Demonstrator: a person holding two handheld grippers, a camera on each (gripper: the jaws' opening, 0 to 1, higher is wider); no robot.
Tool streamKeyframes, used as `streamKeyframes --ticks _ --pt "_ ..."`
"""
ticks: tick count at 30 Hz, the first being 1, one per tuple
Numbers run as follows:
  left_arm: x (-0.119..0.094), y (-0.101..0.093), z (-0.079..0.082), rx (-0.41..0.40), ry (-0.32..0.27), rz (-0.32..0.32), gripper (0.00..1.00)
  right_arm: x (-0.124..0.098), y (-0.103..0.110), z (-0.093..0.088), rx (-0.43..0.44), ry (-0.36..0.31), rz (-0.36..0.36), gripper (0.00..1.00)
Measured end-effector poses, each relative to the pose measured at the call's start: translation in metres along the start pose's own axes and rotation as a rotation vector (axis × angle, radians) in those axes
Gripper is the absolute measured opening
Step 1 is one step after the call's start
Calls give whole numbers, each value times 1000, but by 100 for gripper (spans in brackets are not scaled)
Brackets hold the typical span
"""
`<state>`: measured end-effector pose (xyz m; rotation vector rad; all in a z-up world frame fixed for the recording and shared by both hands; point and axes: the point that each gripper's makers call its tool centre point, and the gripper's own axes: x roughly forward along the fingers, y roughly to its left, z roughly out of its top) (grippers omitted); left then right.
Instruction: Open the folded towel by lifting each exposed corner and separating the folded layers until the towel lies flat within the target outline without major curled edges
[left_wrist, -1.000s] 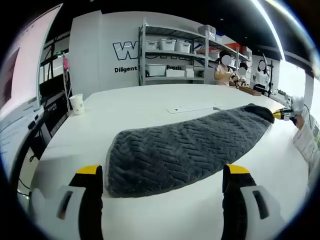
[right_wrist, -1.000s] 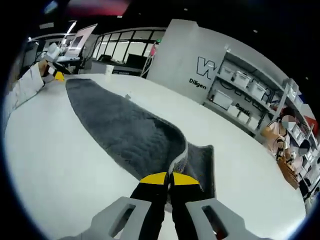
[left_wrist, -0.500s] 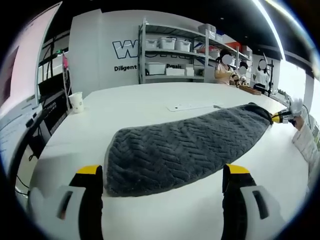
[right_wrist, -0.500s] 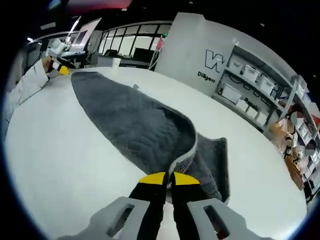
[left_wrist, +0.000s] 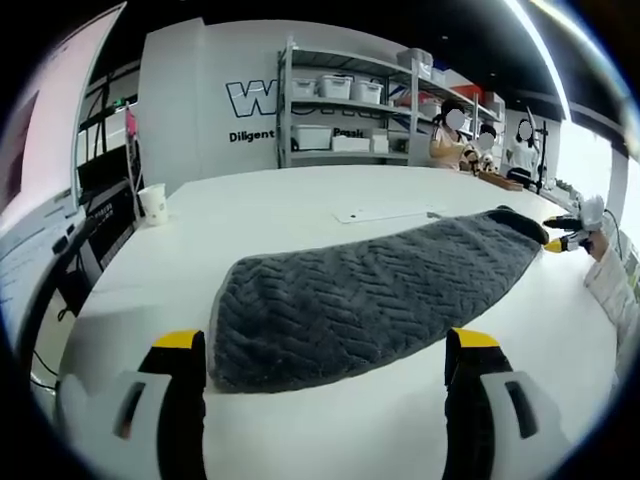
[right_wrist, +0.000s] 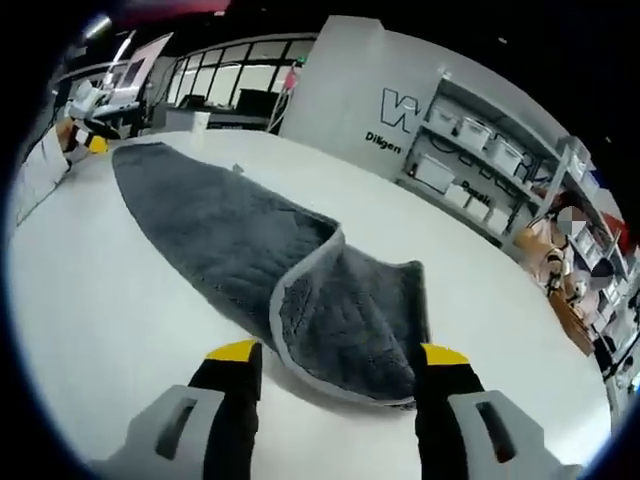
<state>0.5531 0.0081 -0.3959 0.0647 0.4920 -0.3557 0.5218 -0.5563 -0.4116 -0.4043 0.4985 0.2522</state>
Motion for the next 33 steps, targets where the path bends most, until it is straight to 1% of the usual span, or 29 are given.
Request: streamKeyframes --ticks 2,7,10,13,15,16,17,19,23,26,29,31,32,33 --pt "0 1 0 0 1 1 98 -1 1 2 9 -6 1 72" --pt "0 1 0 2 2 -2 98 -4 6 14 29 -32 3 80" --pt "0 1 -1 6 3 -4 99 -4 7 18 33 -28 -10 87" --pt "-1 1 0 9 1 -5 99 -3 7 25 30 -37 -15 89" --pt "-1 0 0 7 -1 -10 99 -1 8 30 39 -40 -14 97" --pt "-1 0 0 6 -1 -11 99 1 9 33 41 -40 -11 98" --pt "-1 0 0 5 -2 -12 99 2 12 34 32 -25 -2 99" --pt "-2 0 0 8 -2 -15 99 5 13 38 20 -11 -3 99" --pt "-2 -2 0 9 -1 -19 99 11 16 54 -10 -23 6 99" --pt "-2 -3 0 10 0 -21 99 16 17 74 -29 -48 21 97" --pt "-3 -3 0 9 -1 -21 99 23 24 98 -53 -85 55 92" --pt "-3 -3 0 9 -2 -20 99 27 29 105 -69 -94 78 90" --pt "-3 -2 0 8 -3 -19 99 31 36 114 -88 -108 96 90" --pt "-3 -2 0 8 -3 -19 99 32 39 117 -101 -114 106 90"
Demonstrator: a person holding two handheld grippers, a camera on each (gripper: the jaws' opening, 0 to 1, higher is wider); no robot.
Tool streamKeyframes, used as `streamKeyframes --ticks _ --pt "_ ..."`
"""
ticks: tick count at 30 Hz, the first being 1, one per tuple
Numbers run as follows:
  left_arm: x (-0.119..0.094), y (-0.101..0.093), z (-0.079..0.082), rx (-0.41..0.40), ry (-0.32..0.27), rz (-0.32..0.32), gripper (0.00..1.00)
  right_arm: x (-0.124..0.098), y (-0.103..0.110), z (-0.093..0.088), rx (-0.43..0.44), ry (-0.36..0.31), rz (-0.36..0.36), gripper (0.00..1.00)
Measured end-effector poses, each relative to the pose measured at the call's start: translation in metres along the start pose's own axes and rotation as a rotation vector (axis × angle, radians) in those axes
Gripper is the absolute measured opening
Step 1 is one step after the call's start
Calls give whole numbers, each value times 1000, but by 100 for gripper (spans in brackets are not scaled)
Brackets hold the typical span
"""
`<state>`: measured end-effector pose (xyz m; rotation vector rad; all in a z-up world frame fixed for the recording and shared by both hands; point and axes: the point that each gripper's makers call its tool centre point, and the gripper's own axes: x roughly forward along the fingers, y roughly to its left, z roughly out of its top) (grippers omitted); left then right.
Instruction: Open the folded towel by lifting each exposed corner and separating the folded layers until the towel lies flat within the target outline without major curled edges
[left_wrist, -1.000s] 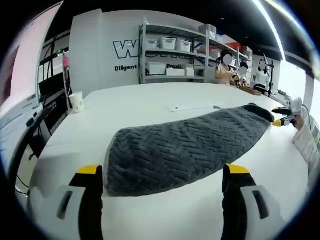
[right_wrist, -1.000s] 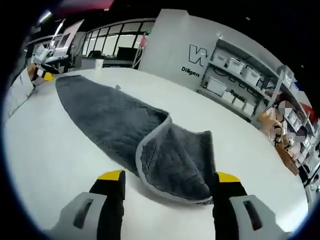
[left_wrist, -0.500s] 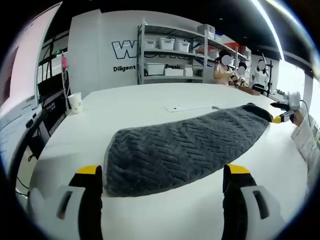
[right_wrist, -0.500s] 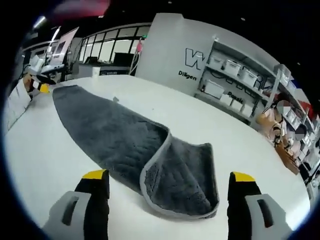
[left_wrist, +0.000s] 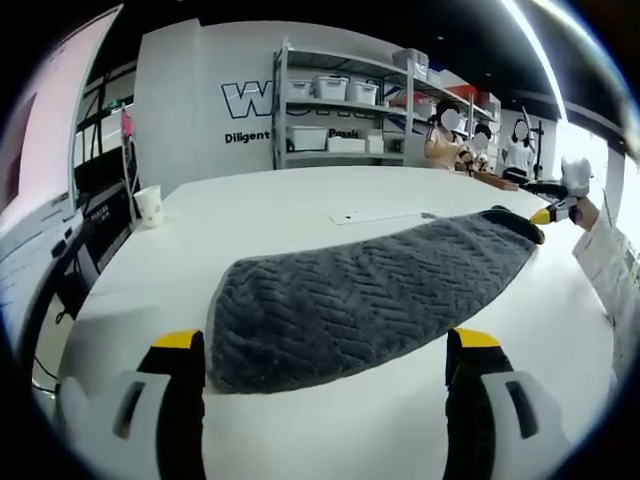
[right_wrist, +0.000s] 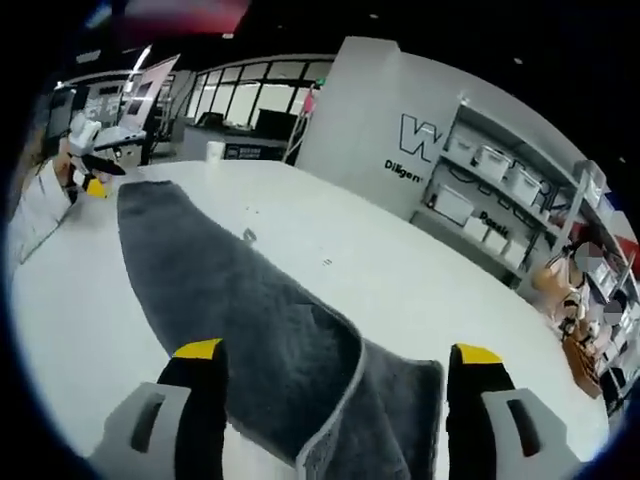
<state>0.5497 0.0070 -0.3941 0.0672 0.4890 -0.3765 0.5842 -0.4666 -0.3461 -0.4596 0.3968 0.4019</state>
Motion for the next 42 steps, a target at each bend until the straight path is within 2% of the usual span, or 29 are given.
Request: streamKeyframes --ticks 4,12,16,20,23,29,33,42 --pt "0 0 -1 1 4 0 99 14 10 14 -47 -8 44 85" --pt "-1 2 0 -2 0 3 99 35 15 21 -23 -9 74 75" --pt "-1 1 0 0 1 5 99 44 26 26 -25 -27 96 68" --pt "0 0 -1 5 8 1 99 56 38 35 2 -58 123 56" --pt "0 0 -2 4 9 2 99 70 50 42 29 -76 150 52" --pt "-1 2 -3 -1 10 5 99 95 64 40 35 -65 170 48" --pt "-1 2 -4 -1 10 5 99 108 68 32 42 -39 178 45" --pt "-3 1 -4 6 11 9 99 123 78 27 49 -31 185 35"
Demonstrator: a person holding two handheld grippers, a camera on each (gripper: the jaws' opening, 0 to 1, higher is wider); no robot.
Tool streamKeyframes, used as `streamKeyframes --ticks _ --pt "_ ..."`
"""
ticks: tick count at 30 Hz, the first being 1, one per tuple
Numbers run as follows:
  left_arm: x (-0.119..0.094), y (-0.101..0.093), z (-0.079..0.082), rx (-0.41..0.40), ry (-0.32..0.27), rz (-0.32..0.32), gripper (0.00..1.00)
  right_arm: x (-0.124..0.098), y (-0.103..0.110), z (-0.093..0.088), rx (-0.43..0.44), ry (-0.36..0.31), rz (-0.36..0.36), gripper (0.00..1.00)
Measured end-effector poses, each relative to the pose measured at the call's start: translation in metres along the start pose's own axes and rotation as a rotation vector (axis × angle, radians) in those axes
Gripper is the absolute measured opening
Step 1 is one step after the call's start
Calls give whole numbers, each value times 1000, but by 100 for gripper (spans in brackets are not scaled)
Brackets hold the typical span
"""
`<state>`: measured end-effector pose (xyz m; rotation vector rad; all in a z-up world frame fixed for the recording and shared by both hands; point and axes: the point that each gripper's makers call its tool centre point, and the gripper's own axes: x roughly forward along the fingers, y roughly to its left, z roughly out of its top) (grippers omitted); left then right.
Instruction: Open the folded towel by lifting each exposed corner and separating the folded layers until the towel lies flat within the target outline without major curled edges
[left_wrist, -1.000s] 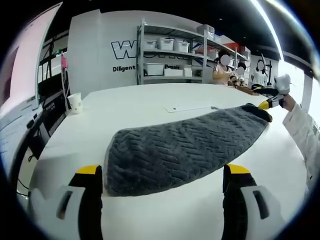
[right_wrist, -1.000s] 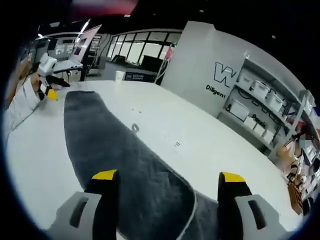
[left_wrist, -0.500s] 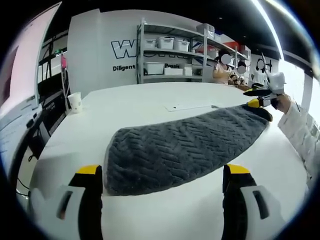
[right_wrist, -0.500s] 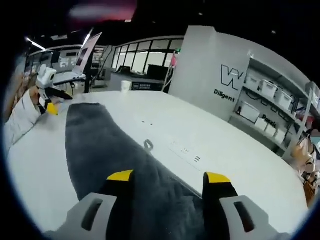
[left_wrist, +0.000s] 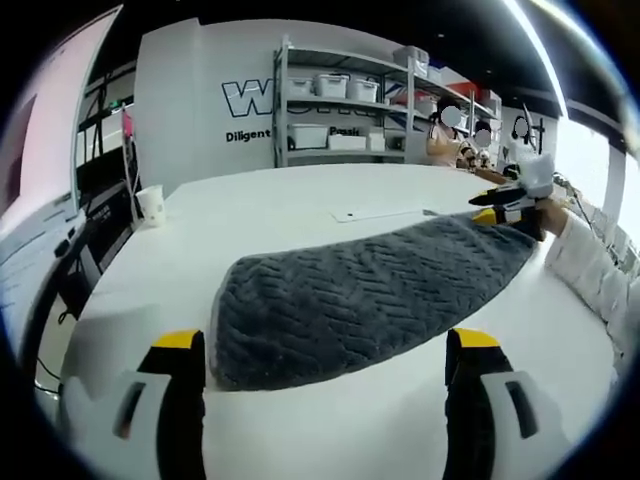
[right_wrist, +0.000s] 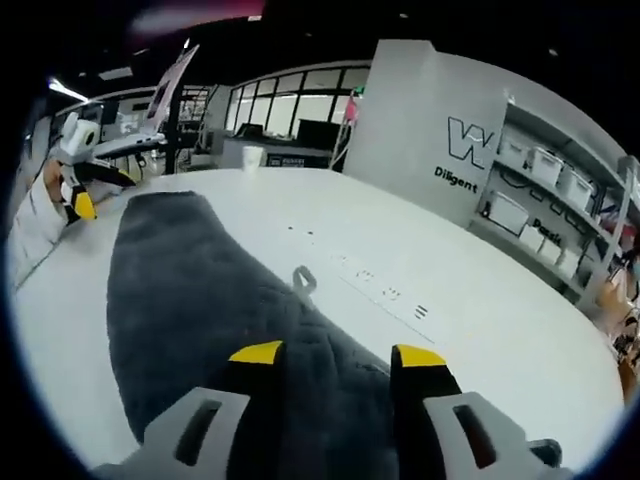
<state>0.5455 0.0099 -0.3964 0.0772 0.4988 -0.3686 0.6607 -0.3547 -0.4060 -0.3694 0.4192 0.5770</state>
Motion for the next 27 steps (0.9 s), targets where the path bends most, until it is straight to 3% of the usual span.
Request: streamKeyframes --ticks 10,18,27 --pt "-1 0 -1 2 4 1 98 12 14 -13 -17 26 37 18" --pt "-2 0 -2 1 3 2 98 11 24 -15 -103 49 38 7" --pt "-2 1 -1 -2 3 1 98 5 25 -11 -165 55 22 4"
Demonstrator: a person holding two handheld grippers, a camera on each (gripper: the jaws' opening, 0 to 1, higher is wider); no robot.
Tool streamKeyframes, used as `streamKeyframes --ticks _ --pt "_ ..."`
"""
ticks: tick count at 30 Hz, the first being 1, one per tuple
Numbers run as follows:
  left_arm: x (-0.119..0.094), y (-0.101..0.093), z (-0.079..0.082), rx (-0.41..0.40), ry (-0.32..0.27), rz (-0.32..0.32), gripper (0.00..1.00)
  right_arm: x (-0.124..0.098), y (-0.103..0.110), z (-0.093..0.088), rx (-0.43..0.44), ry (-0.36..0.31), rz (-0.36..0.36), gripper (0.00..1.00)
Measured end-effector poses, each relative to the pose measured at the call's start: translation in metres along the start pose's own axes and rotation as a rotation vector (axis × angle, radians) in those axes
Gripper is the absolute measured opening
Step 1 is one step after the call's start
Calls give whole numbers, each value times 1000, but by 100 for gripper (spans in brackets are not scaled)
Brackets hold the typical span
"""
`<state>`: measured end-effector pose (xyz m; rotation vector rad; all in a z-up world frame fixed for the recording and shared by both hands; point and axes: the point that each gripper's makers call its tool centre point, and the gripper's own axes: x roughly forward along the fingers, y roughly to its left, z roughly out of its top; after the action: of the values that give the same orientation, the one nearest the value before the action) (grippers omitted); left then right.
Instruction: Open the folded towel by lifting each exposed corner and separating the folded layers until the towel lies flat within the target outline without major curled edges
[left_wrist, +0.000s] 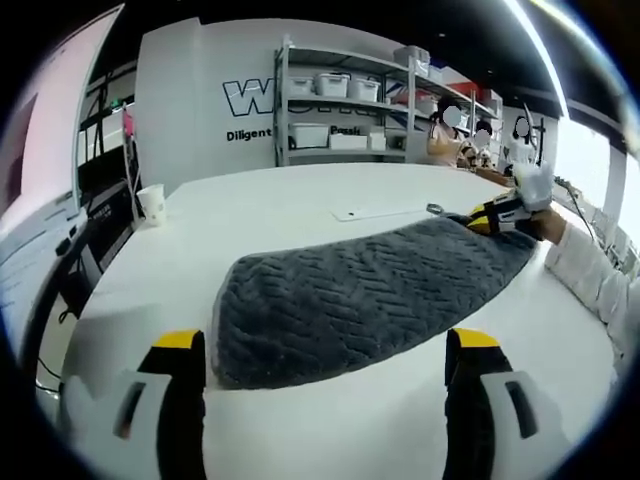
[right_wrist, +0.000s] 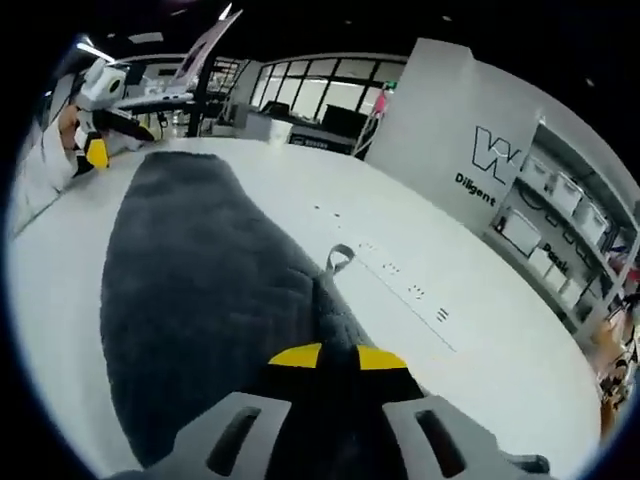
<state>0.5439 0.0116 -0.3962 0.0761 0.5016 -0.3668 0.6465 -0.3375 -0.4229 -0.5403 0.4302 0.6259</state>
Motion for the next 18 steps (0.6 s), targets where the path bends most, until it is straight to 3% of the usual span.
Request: streamKeyframes --ticks 10,11,18 --pt "0 2 2 -2 -2 1 98 -15 -1 10 -84 -26 -42 4" --pt "0 2 2 -3 -2 1 98 -20 3 14 -141 -37 -55 5" --pt "0 2 1 -4 0 1 98 -33 17 15 -309 -28 -84 2"
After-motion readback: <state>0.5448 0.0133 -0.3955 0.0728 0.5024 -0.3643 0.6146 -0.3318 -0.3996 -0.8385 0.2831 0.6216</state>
